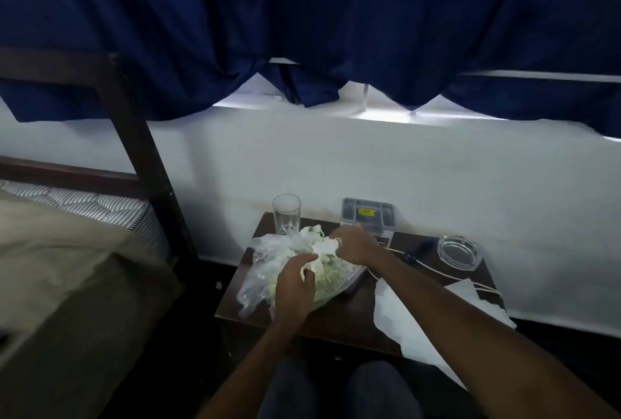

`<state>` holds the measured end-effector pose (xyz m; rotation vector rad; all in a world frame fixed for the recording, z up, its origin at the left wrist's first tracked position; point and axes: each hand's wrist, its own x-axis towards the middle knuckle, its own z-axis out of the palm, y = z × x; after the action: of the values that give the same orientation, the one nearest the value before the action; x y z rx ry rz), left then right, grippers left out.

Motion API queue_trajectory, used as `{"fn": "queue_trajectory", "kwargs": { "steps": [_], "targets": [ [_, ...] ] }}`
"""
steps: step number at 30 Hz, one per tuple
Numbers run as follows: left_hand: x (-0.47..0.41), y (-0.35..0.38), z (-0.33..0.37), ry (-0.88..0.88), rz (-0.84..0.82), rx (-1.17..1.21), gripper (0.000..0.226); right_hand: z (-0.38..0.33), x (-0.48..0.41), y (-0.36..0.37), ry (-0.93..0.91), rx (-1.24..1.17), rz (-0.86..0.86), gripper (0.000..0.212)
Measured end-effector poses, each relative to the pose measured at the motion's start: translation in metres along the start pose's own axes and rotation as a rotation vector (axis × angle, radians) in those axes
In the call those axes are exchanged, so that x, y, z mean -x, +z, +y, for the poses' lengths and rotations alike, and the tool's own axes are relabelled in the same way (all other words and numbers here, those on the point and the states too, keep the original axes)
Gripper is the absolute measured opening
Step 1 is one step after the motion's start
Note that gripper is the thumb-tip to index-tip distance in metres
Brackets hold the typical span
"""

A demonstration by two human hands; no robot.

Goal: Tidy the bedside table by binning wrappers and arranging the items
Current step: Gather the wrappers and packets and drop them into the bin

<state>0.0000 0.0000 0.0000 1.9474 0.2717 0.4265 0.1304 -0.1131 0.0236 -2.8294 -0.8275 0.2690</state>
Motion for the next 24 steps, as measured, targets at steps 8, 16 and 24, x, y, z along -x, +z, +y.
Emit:
{"fn": "queue_trajectory", "kwargs": {
  "steps": [8, 16, 24],
  "targets": [
    [-0.009, 0.0, -0.015, -0.221, -0.037, 0.216, 0.035, -0.01, -0.02, 0.018, -0.032, 0.527, -0.05, 0.033],
    [-0.001, -0.005, 0.012, -0.266, -0.031, 0.355, 0.028, -0.004, -0.002, -0.015, 0.11, -0.38, 0.272, 0.024],
    [0.01, 0.002, 0.067, -0.33, -0.179, 0.585, 0.024, 0.002, 0.094, -0.049, 0.197, -1.223, 0.217, 0.01]
  ]
}}
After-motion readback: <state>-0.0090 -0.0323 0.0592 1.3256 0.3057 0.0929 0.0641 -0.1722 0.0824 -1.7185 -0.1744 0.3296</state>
